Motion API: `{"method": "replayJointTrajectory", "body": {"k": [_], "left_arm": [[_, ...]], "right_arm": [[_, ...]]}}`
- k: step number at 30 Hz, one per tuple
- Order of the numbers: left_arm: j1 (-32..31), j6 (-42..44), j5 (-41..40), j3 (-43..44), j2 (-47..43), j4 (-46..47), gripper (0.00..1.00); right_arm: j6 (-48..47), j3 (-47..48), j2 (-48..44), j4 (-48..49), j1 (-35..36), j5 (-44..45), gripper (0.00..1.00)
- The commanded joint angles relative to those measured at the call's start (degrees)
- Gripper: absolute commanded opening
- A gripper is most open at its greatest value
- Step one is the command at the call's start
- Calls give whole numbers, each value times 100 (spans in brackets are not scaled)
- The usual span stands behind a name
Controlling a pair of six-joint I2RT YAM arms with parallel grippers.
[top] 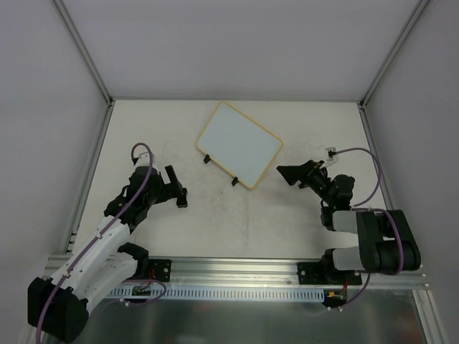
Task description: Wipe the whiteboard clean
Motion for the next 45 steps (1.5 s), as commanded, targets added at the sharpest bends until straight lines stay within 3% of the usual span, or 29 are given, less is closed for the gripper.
{"method": "replayJointTrajectory", "body": {"k": [1,3,4,7,8,9,12,16,23,45], "left_arm": [[65,89,-281,-125,-371,-6,99],[65,150,-247,-126,-521,-6,99],[65,176,-220,-117,-574,-6,99],[65,203,-167,-169,-662,-6,99],[65,194,-193,-196,-732,3,99],[65,194,-281,-265,-758,12,99],[56,212,-343,-398,-794,99,99],[56,177,-361,-416,-697,109,99],[47,-34,-300,-749,-978,205,99],[47,18,-237,-802,-987,355,99]], "right_arm": [[45,-308,-835,1118,-161,53,96],[-216,-317,-1687,-204,-170,88,97],[-401,-317,-2064,-1515,-161,340,98],[-1426,-64,-3777,-3850,-82,1147,99],[-1675,34,-4182,-5224,-4,1395,99],[-1895,113,-4839,-5803,6,1589,99],[-2284,149,-5590,-7002,6,2003,99],[-2108,-202,-6276,-7312,15,2074,99],[-1985,-598,-6655,-7567,-3,2250,99],[-1871,-836,-6717,-7110,6,2013,99]]}}
